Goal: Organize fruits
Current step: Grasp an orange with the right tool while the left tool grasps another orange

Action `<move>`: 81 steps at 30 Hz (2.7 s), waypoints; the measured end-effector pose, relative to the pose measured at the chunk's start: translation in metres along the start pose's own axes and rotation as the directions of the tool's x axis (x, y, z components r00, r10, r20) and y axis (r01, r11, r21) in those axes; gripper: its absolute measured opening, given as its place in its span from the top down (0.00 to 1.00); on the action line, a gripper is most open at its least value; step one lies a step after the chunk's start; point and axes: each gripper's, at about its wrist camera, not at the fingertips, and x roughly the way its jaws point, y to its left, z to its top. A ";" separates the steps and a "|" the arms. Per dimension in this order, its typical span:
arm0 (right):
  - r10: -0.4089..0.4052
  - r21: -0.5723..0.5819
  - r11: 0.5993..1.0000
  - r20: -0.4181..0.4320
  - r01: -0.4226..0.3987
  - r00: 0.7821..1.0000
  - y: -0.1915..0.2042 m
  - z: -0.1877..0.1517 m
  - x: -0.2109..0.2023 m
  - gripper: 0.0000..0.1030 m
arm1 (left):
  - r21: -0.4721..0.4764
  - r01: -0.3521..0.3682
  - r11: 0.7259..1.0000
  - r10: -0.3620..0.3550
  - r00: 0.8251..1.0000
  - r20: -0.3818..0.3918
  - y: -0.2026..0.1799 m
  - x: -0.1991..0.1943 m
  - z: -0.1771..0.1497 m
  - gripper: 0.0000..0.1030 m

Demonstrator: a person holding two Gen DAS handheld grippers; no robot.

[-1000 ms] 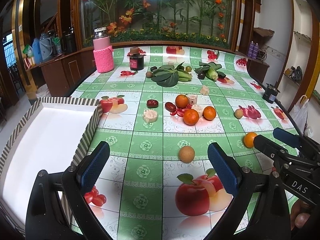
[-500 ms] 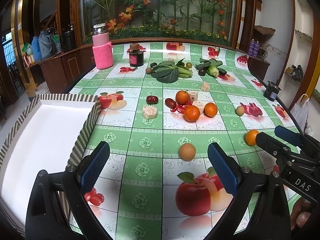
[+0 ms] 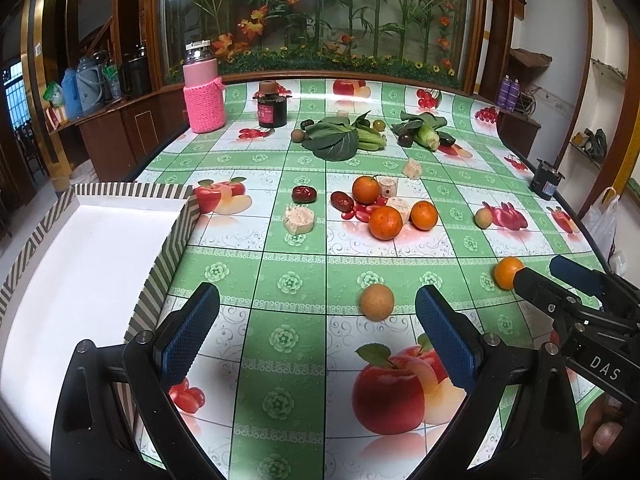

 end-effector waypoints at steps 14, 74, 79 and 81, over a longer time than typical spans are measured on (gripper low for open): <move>0.010 0.014 1.000 -0.015 -0.010 1.000 -0.005 -0.001 0.007 0.36 | 0.001 -0.003 1.000 0.003 1.000 -0.015 -0.001 0.006 -0.002 0.03; 0.121 0.042 0.992 -0.114 -0.117 0.986 -0.055 -0.001 0.056 0.67 | 0.135 0.139 0.981 -0.109 0.972 -0.210 -0.045 0.108 0.052 0.72; 0.178 0.047 0.984 -0.103 -0.174 0.979 -0.040 0.001 0.047 0.67 | 0.106 0.133 0.985 -0.113 0.977 -0.182 -0.026 0.080 0.050 0.72; 0.200 0.037 0.980 -0.094 -0.197 0.975 -0.030 0.005 0.042 0.67 | 0.094 0.120 0.988 -0.103 0.980 -0.172 -0.017 0.069 0.048 0.72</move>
